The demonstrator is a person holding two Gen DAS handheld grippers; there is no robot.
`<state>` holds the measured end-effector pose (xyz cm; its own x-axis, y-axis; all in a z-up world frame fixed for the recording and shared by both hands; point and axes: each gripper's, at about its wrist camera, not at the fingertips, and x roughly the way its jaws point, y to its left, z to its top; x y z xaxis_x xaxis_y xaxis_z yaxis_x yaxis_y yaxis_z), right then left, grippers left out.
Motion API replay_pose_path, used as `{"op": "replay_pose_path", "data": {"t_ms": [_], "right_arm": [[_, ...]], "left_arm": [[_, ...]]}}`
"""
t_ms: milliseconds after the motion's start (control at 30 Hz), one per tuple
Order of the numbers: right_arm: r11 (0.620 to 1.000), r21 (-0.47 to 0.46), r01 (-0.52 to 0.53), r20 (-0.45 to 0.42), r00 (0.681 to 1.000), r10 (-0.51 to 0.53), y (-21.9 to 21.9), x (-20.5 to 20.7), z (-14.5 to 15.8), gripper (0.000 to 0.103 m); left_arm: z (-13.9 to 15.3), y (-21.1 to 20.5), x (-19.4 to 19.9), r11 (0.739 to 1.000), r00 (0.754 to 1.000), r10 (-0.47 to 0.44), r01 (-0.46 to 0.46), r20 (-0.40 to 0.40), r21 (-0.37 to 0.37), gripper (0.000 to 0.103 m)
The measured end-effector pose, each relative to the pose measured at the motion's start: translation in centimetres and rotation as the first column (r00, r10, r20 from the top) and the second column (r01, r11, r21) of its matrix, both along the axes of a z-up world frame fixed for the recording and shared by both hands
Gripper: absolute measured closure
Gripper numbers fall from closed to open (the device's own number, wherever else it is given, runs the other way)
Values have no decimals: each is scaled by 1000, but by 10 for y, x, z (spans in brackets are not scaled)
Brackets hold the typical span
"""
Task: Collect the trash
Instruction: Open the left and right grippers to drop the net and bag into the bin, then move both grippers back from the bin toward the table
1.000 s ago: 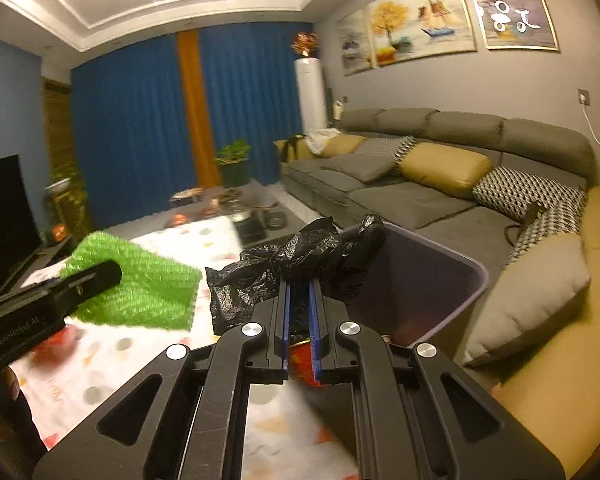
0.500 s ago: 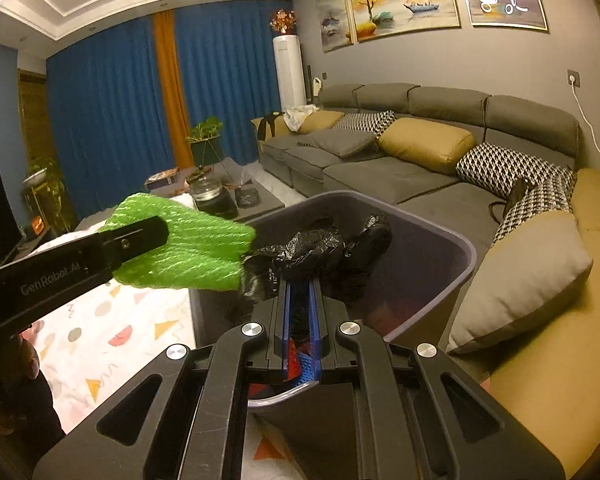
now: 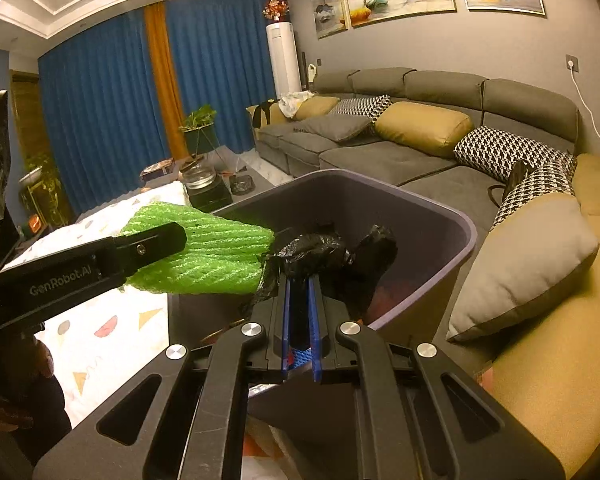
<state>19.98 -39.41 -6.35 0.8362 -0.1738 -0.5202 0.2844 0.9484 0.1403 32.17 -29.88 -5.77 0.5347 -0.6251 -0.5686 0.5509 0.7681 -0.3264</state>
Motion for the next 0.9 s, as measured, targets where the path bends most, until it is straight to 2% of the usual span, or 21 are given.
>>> {"op": "replay_pose_path", "data": {"t_ms": [133,233,267,300,367,533,633,900], "right_arm": [[1000,20,3,1,1000,-3,-5,-1,-2,93],[1000,26,8,-1,1000,-8,-8,0,-3,92],[999,31,9,0,1000,-9,-8,-1,-3,86],[999,33,11,2,1000,-11,-9,-1,-3,75],[999,34,15,14,1000,-15,-8,-2,-2,68],[999,31,21,23,1000,-22,-9,-6,1,67],[999,33,27,32,999,-28,-9,-11,3,62],[999,7,45,73,996,-46,8,-30,13,32]], "left_arm": [[-4,3,3,1000,1000,2,-3,-29,-28,41],[-3,6,3,999,1000,-4,3,-26,-43,37],[-3,7,3,999,1000,-4,2,-27,-48,34],[-3,9,3,998,999,-5,3,-33,-61,32],[-4,12,5,997,999,-3,-1,-49,-76,24],[-3,24,4,995,998,14,-19,-59,-95,19],[0,35,-2,995,998,29,-34,-47,-98,16],[12,91,-29,983,985,171,-170,5,-68,11]]}}
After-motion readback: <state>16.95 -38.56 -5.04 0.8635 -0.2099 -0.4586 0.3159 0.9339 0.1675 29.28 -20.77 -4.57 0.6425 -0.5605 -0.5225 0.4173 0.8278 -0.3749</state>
